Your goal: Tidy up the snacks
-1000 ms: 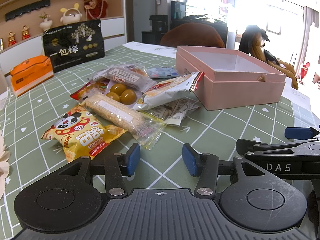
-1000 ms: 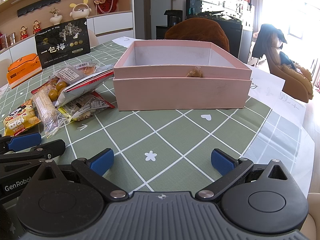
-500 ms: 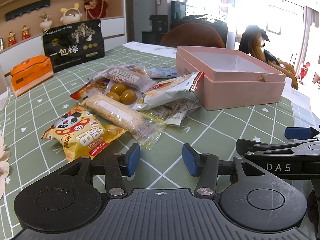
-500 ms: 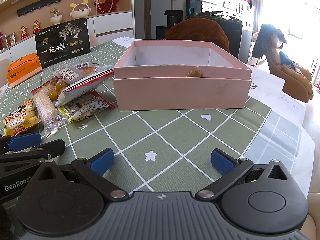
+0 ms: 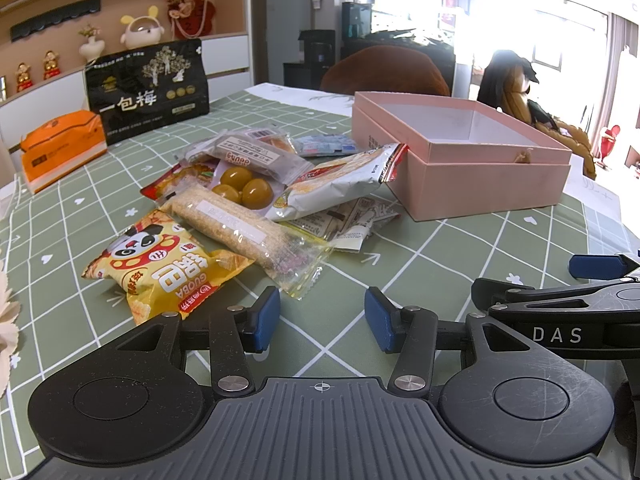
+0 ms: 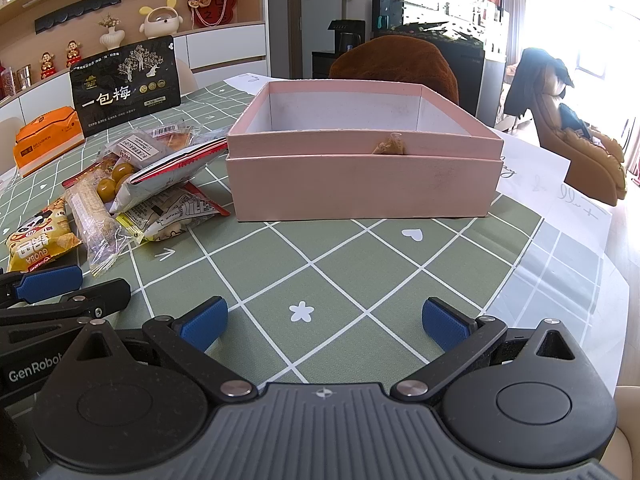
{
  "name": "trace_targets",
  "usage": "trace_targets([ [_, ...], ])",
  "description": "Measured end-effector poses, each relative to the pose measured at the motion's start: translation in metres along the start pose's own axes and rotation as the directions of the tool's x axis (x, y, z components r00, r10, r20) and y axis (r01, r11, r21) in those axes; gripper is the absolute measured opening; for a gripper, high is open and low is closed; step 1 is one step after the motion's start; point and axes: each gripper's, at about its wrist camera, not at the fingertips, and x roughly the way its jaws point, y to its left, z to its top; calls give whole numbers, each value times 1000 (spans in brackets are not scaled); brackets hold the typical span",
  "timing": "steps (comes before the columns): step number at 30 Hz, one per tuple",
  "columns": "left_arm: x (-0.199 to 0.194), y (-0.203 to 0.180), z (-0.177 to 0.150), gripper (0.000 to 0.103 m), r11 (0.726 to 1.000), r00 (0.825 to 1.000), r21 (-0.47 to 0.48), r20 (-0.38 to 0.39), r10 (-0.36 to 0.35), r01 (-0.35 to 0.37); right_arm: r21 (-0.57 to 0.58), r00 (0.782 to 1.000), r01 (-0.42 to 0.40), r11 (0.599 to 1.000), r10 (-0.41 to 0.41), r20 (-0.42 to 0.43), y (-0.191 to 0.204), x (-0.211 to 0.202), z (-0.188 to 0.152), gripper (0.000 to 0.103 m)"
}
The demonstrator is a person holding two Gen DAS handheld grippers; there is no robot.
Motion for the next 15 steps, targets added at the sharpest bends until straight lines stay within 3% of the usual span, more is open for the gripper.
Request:
trace_targets([
  [5,-3,1,-1,54,1000,1000,4,0,11,-11,-8,1000,-10,1000,10,-12,-1,1,0,103],
  [10,-5,2,5,49,1000,999,-1,-36,-26,26,-43,981,-67,997,58,-185,-6,9,20,103],
  [11,-9,4,14,44,998,997,-29,-51,-65,63,-50,974,-71,996,59,-219,-6,10,23,103],
  [13,-23,9,34,46,989,991,-59,18,-134,135,-69,966,-94,993,74,-247,-9,10,26,103],
  [15,-30,17,61,47,984,982,-70,100,-158,165,-77,965,-101,992,79,-251,-9,7,26,103],
])
